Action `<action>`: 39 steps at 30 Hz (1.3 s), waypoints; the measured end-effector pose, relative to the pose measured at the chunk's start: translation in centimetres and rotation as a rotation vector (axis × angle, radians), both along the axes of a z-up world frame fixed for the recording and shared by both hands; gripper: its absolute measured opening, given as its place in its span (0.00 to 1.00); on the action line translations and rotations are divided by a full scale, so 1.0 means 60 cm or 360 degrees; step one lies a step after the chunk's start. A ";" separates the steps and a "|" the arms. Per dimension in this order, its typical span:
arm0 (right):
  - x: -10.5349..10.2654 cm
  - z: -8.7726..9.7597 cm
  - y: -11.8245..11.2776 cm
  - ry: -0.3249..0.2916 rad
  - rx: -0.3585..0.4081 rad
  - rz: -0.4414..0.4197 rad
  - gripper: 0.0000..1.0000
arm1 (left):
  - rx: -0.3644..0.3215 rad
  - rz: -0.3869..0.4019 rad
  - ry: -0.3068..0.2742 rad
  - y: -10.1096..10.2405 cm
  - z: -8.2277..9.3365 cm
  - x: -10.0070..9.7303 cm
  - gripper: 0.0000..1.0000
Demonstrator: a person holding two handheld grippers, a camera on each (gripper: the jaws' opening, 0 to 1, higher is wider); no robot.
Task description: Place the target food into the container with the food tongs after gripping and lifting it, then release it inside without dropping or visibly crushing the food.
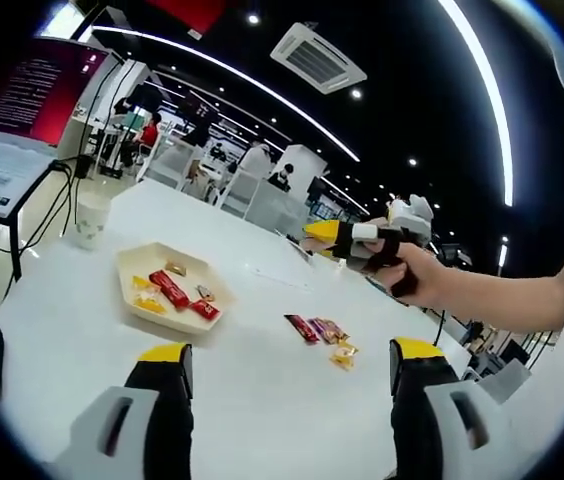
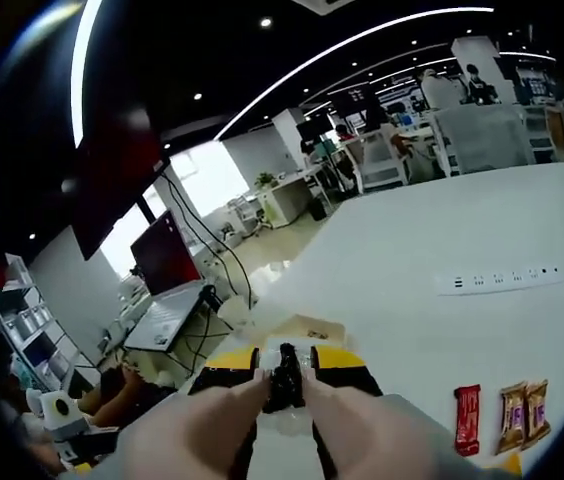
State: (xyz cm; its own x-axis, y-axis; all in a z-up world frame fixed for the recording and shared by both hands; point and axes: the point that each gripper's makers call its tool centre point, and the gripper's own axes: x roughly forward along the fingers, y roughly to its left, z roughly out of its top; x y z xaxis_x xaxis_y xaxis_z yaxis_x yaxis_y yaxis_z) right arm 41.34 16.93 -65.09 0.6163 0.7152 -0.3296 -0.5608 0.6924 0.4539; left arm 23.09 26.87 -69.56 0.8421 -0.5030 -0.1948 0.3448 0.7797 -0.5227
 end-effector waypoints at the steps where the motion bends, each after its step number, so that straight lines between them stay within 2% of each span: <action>1: 0.000 0.001 0.003 -0.0003 0.0001 0.0002 0.19 | -0.0001 0.0001 0.0002 -0.001 -0.001 -0.002 0.81; 39: 0.027 0.021 0.093 -0.0015 0.0027 0.0102 0.20 | -0.0032 0.0064 0.0008 0.042 -0.008 0.006 0.82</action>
State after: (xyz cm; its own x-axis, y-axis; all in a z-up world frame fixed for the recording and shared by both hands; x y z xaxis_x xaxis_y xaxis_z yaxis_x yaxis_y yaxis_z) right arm 42.96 22.52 -63.83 0.5722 0.7587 -0.3113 -0.6081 0.6472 0.4597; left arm 23.42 29.39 -70.02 0.8608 -0.4725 -0.1891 0.3108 0.7823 -0.5398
